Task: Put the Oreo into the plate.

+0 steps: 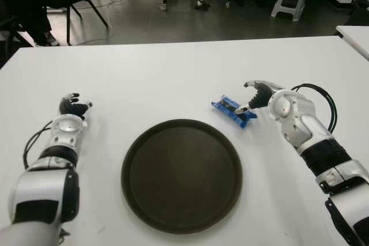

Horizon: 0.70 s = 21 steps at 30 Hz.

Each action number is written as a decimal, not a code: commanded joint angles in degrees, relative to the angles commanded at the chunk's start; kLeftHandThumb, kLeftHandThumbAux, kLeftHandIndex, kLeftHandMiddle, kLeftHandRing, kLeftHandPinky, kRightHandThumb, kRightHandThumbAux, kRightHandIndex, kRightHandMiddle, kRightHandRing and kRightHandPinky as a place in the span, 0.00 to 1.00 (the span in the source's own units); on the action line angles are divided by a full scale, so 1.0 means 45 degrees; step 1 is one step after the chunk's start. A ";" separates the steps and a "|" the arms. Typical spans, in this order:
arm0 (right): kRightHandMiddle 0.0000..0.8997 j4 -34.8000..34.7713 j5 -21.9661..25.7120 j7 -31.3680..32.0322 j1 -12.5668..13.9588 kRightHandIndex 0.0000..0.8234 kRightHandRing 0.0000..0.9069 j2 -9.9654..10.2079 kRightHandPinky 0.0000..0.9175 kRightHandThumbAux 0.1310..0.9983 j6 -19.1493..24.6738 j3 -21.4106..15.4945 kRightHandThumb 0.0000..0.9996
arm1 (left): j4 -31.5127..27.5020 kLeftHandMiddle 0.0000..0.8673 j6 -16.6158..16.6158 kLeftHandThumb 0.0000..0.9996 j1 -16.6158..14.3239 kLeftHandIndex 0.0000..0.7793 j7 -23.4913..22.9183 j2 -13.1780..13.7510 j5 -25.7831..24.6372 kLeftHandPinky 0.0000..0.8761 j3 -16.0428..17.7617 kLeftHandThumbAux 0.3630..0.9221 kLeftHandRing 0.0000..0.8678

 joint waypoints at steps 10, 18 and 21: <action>0.00 0.0174 0.0103 0.0040 -0.0106 0.00 0.00 0.0317 0.00 0.57 -0.0058 -0.0029 0.00 | 0.0017 0.17 0.0094 0.34 -0.0023 0.16 0.0000 0.0020 0.0051 0.18 -0.0028 0.71 0.19; 0.00 0.0202 -0.0022 -0.0016 -0.0187 0.00 0.00 0.0482 0.00 0.58 -0.0039 0.0032 0.00 | 0.0008 0.17 0.0048 0.32 -0.0004 0.15 -0.0029 0.0012 0.0013 0.19 0.0005 0.70 0.19; 0.00 0.0394 -0.0004 -0.0027 -0.0296 0.00 0.00 0.0540 0.00 0.58 -0.0096 0.0047 0.00 | 0.0008 0.17 0.0048 0.31 -0.0011 0.14 0.0022 0.0002 0.0013 0.20 0.0012 0.70 0.19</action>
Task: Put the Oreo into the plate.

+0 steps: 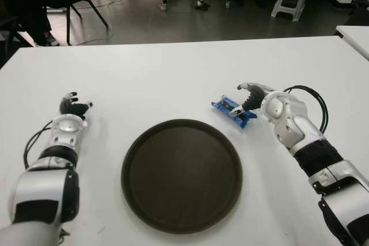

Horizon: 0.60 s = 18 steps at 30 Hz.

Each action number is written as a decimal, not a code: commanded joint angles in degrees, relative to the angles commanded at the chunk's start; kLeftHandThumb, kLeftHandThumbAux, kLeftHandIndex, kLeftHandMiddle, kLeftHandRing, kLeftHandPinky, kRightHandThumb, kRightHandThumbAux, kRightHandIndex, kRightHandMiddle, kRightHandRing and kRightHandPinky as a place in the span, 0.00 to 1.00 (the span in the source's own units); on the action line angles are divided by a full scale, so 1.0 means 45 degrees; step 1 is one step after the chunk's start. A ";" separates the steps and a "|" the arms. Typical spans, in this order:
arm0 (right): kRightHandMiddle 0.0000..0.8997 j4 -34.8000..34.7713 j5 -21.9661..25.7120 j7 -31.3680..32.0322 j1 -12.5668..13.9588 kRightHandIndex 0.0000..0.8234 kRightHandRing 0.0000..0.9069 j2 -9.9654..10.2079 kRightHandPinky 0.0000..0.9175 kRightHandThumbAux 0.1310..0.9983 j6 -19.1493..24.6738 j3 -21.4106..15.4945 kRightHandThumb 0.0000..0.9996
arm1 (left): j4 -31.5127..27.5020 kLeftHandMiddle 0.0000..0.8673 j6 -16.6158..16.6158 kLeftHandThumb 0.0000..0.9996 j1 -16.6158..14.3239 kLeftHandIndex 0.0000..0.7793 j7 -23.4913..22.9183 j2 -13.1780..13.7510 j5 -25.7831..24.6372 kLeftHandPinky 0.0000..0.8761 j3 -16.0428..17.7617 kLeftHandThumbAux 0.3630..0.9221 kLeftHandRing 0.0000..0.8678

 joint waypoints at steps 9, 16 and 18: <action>0.00 0.0333 0.0138 -0.0243 -0.0140 0.00 0.00 0.0200 0.00 0.59 -0.0304 -0.0107 0.00 | -0.0006 0.15 0.0026 0.31 -0.0029 0.12 -0.0031 -0.0032 -0.0009 0.16 0.0023 0.70 0.17; 0.00 0.0324 0.0149 -0.0436 -0.0178 0.00 0.00 0.0382 0.00 0.61 -0.0486 -0.0124 0.00 | -0.0013 0.16 0.0006 0.33 -0.0033 0.13 -0.0009 -0.0029 0.0051 0.15 -0.0027 0.71 0.17; 0.00 0.0277 0.0090 -0.0488 -0.0176 0.00 0.00 0.0417 0.00 0.62 -0.0516 -0.0078 0.00 | -0.0014 0.16 0.0014 0.33 -0.0042 0.14 0.0018 -0.0022 0.0087 0.16 -0.0061 0.71 0.18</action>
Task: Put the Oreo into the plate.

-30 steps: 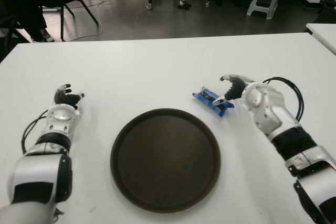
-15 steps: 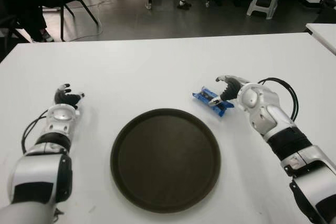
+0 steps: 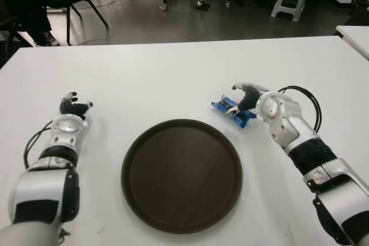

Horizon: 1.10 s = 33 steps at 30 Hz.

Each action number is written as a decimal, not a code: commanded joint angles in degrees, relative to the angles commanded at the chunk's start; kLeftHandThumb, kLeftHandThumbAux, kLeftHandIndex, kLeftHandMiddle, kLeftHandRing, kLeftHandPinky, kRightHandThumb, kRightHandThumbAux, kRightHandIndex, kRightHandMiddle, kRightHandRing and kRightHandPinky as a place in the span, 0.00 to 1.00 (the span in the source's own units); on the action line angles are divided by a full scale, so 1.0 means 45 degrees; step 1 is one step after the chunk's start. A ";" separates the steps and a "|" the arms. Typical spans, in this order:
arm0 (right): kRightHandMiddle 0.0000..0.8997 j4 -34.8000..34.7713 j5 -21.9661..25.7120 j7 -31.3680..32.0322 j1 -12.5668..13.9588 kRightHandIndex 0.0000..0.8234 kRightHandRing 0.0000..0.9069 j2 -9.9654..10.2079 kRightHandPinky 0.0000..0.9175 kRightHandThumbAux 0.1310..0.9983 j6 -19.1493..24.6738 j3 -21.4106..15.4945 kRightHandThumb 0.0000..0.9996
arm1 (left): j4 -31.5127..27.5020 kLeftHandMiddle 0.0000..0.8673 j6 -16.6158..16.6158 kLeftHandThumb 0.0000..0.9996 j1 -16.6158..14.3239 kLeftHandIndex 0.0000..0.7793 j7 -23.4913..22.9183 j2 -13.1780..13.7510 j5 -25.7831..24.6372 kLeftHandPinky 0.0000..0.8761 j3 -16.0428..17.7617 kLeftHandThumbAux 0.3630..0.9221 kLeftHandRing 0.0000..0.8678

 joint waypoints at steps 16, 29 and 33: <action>0.00 -0.0183 -0.0306 0.0000 -0.0101 0.00 0.00 0.0107 0.00 0.67 0.0230 0.0273 0.00 | 0.0015 0.18 0.0090 0.31 -0.0030 0.21 0.0055 0.0031 0.0094 0.20 -0.0185 0.68 0.21; 0.00 0.0052 -0.0330 0.0215 -0.0234 0.00 0.00 0.0158 0.00 0.70 0.0720 0.0449 0.00 | 0.0019 0.19 0.0101 0.31 -0.0029 0.24 -0.0048 0.0062 0.0027 0.17 -0.0158 0.71 0.20; 0.00 0.0106 -0.0365 0.0392 -0.0288 0.00 0.00 0.0165 0.00 0.70 0.0886 0.0523 0.00 | 0.0013 0.18 0.0117 0.30 -0.0029 0.23 -0.0019 0.0070 -0.0001 0.18 -0.0127 0.72 0.20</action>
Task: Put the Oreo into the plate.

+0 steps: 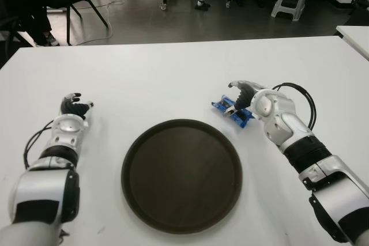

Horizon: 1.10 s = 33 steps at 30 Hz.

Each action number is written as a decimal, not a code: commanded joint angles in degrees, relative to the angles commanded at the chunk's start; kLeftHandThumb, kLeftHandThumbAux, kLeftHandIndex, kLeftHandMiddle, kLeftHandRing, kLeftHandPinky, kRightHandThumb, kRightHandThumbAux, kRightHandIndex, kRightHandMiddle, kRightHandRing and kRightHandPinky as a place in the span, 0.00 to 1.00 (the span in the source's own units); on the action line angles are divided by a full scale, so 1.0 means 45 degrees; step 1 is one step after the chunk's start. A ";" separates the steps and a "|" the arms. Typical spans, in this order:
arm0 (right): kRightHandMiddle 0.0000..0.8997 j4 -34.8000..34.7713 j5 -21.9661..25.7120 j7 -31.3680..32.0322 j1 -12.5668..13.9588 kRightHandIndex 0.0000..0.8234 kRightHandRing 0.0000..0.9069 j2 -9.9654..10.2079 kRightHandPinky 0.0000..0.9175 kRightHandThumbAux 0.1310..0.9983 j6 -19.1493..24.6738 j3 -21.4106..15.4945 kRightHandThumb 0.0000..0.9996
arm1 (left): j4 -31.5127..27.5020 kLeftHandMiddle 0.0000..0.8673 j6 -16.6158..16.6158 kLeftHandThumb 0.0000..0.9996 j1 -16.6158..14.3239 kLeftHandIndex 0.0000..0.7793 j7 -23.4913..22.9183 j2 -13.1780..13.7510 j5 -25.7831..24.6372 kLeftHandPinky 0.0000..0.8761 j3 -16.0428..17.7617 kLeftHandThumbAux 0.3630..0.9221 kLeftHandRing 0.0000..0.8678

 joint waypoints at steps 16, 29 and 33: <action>0.00 0.0128 -0.0091 0.0060 -0.0052 0.00 0.00 -0.0081 0.00 0.69 0.0397 0.0038 0.00 | 0.0002 0.19 -0.0049 0.32 0.0005 0.24 -0.0024 0.0005 -0.0035 0.17 0.0045 0.71 0.20; 0.00 0.0419 -0.0065 -0.0356 -0.0058 0.00 0.00 -0.0061 0.00 0.67 0.0522 -0.0070 0.00 | 0.0005 0.20 -0.0028 0.67 0.0002 0.51 -0.0084 0.0008 -0.0081 0.18 0.0148 0.65 0.21; 0.00 0.0594 -0.0079 -0.0503 -0.0078 0.00 0.00 -0.0049 0.00 0.66 0.0571 -0.0052 0.00 | 0.0011 0.20 0.0009 0.68 0.0001 0.51 -0.0089 0.0007 -0.0088 0.18 0.0163 0.65 0.21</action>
